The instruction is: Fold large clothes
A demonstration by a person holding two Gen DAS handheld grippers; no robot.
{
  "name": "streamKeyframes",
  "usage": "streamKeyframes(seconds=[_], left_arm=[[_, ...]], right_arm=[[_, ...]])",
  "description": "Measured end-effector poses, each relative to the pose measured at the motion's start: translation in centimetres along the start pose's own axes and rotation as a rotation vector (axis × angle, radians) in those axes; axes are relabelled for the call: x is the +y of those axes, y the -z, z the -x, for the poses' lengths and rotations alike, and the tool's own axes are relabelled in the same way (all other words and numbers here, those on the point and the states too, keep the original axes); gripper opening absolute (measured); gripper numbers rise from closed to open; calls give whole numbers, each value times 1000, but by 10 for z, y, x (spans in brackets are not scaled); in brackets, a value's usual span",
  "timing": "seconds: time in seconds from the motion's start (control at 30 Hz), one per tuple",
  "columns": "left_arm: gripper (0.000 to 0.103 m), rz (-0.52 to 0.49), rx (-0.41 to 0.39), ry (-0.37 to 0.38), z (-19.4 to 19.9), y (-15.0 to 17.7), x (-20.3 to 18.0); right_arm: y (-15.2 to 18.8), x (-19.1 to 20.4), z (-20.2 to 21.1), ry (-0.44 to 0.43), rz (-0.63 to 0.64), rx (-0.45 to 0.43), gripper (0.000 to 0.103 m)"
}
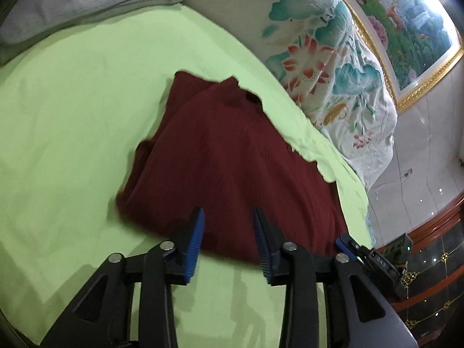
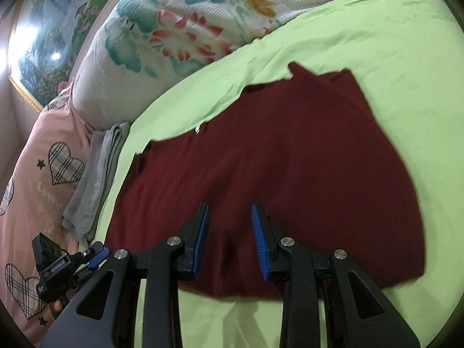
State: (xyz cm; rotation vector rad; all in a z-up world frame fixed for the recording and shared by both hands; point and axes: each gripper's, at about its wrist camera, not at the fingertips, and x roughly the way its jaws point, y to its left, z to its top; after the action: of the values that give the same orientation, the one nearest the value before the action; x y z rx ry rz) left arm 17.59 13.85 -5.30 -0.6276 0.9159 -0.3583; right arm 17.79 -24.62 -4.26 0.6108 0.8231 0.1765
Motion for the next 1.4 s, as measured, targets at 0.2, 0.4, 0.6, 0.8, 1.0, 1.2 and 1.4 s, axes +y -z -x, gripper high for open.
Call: streamKeyframes(seconds=[0.2, 0.4, 0.6, 0.8, 1.0, 1.2, 1.4], left_arm=[[40, 36, 34, 10, 7, 22, 14], [53, 75, 60, 17, -5, 22, 14], [61, 84, 80, 19, -15, 23, 10], [62, 148, 81, 30, -27, 10, 18], [62, 201, 19, 3, -35, -4, 23], [62, 248, -23, -8, -38, -7, 24], [62, 258, -41, -3, -42, -11, 26]], right_arm=[[11, 14, -3, -8, 17, 24, 31], [19, 31, -6, -23, 53, 46, 31], [22, 42, -10, -29, 71, 57, 31], [18, 48, -19, -32, 82, 66, 31], [3, 62, -38, -44, 98, 55, 31], [-15, 76, -74, -29, 111, 57, 31], [-28, 67, -102, -3, 75, 61, 31]])
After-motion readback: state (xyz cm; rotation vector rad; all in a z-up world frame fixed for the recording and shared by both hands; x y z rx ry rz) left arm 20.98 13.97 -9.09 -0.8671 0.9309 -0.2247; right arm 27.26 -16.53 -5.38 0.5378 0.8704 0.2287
